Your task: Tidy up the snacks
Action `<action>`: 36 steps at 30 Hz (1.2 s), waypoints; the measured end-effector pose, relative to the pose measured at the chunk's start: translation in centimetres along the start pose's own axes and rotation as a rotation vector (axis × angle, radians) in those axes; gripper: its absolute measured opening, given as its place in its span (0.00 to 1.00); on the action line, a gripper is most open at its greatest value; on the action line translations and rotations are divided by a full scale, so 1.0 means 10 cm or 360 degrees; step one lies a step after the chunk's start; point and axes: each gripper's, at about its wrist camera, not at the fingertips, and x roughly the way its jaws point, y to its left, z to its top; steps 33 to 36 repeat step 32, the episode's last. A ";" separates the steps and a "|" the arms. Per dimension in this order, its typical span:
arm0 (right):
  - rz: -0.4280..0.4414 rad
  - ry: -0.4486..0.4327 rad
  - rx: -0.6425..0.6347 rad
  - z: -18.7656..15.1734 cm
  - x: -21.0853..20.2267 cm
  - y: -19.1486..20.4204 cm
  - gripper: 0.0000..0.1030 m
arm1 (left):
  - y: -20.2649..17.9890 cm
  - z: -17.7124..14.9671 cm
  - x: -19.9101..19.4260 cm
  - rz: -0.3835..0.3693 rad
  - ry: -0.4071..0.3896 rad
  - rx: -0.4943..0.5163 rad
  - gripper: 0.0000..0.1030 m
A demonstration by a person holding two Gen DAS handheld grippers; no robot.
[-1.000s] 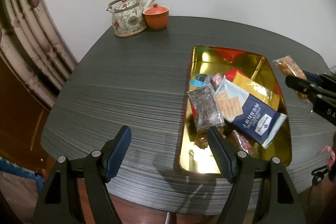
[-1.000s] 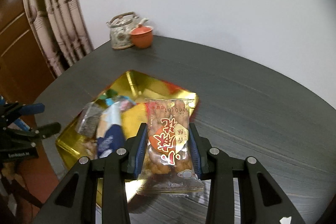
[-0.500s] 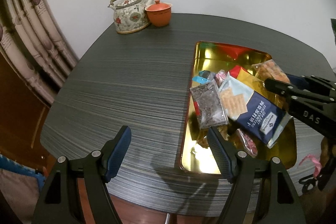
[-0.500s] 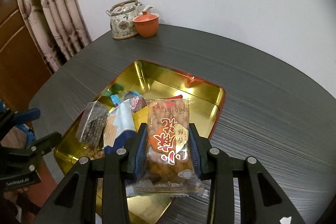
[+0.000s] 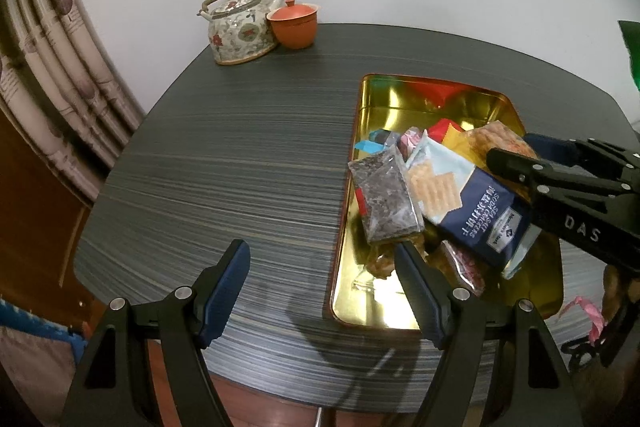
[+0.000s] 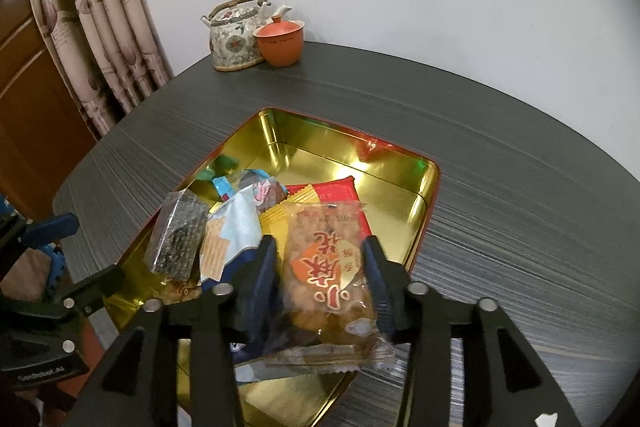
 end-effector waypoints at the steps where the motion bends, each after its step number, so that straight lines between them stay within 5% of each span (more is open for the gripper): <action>1: -0.0012 -0.0012 -0.0001 -0.01 -0.02 0.01 0.52 | 0.00 0.00 0.00 -0.0001 -0.0002 -0.0002 0.73; 6: -0.0044 -0.0049 0.0003 -0.03 -0.14 0.04 0.74 | -0.01 -0.01 -0.01 0.0013 -0.0012 0.0004 0.73; 11: -0.0086 -0.0098 0.0014 -0.10 -0.29 0.08 0.86 | -0.02 -0.03 -0.03 0.0034 -0.0021 0.0014 0.73; 36: -0.0094 -0.0051 -0.0010 -0.44 -0.51 0.18 0.88 | -0.06 -0.04 -0.08 0.0041 -0.0052 0.0048 0.73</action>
